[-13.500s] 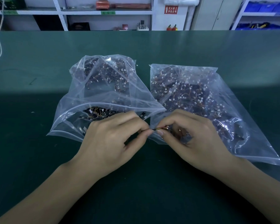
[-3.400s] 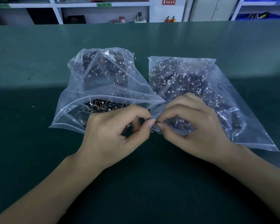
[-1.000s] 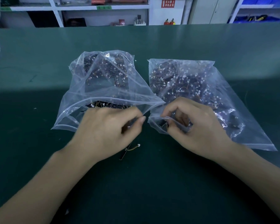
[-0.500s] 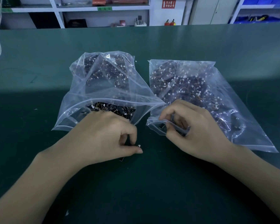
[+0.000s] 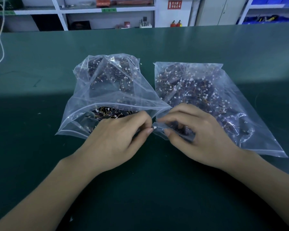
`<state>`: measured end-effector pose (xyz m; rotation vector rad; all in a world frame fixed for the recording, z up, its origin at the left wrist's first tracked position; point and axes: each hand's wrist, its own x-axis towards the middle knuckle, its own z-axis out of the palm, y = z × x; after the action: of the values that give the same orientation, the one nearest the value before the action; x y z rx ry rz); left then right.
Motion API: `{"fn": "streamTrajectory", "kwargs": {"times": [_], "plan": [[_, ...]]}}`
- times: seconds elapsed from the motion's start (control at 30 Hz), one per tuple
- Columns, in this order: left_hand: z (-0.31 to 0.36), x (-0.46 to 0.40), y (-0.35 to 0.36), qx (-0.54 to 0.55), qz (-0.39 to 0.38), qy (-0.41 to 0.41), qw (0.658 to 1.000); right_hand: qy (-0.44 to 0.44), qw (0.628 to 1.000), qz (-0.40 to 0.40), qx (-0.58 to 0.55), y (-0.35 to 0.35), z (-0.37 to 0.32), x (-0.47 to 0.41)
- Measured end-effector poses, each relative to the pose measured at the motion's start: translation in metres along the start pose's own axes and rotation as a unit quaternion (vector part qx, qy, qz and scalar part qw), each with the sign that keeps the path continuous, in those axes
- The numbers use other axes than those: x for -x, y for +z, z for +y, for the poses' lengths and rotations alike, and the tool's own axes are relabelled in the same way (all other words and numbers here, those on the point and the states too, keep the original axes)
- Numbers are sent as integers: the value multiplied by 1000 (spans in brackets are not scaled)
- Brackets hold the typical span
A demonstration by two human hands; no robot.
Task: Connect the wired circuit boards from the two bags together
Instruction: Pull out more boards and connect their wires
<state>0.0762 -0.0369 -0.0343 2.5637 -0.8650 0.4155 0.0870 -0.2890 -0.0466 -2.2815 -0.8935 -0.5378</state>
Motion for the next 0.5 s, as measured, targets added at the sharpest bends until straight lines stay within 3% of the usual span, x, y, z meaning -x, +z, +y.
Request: {"fn": "streamTrajectory", "kwargs": {"times": [0.3, 0.5], "plan": [[9, 1, 9, 65, 30, 7, 997, -36, 998, 58, -16, -1, 2, -3], [14, 1, 11, 77, 46, 31, 996, -55, 997, 37, -43, 3, -1, -2]]}}
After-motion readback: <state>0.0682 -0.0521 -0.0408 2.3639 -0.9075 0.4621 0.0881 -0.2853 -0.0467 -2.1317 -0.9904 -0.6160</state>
